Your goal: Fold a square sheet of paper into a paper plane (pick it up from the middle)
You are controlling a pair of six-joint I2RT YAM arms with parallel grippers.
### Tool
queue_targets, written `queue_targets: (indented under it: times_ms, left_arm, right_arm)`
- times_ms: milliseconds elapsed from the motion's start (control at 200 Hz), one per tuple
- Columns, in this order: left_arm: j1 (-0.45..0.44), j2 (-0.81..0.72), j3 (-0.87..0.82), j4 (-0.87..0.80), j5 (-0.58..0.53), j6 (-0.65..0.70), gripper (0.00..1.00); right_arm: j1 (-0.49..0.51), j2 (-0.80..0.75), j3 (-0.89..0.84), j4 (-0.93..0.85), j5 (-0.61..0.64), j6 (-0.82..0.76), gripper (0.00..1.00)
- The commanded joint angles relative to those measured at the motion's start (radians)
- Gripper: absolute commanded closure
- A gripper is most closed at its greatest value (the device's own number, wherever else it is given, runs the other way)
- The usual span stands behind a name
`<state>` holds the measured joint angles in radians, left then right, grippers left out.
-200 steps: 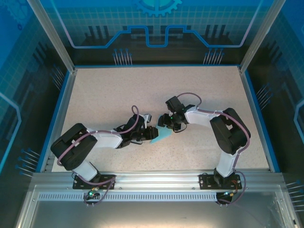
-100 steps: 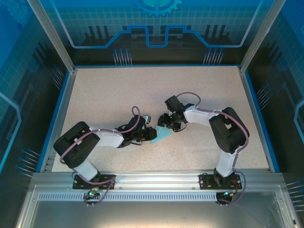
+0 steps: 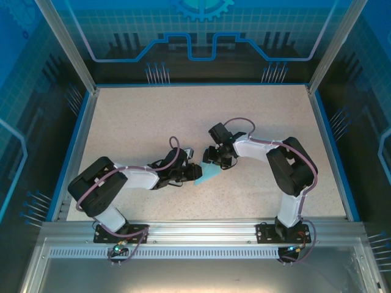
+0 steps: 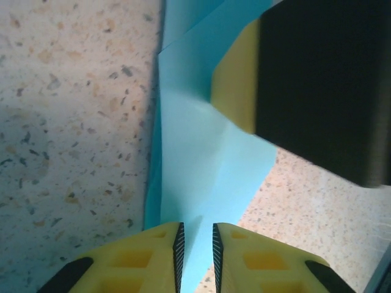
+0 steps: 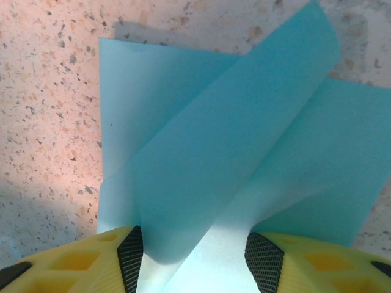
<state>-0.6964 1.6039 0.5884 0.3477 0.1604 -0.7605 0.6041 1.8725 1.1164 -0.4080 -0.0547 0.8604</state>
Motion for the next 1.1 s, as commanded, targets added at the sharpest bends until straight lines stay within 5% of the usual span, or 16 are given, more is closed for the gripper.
queue_targets:
  times_ms: [0, 565, 1095]
  left_arm:
    - [0.008, -0.071, -0.001, -0.032, -0.031, -0.015, 0.77]
    - [0.009, 0.0, 0.005, 0.069, 0.049, -0.096, 0.8]
    - [0.003, 0.049, 0.054, -0.004, 0.051, -0.079, 0.81]
  right_arm:
    - [-0.004, 0.126, -0.065, -0.117, 0.139, 0.013, 0.46]
    - [-0.001, 0.145, -0.07, -0.114, 0.155, 0.048, 0.51]
    - [-0.001, 0.162, -0.064, -0.123, 0.16, 0.065, 0.53]
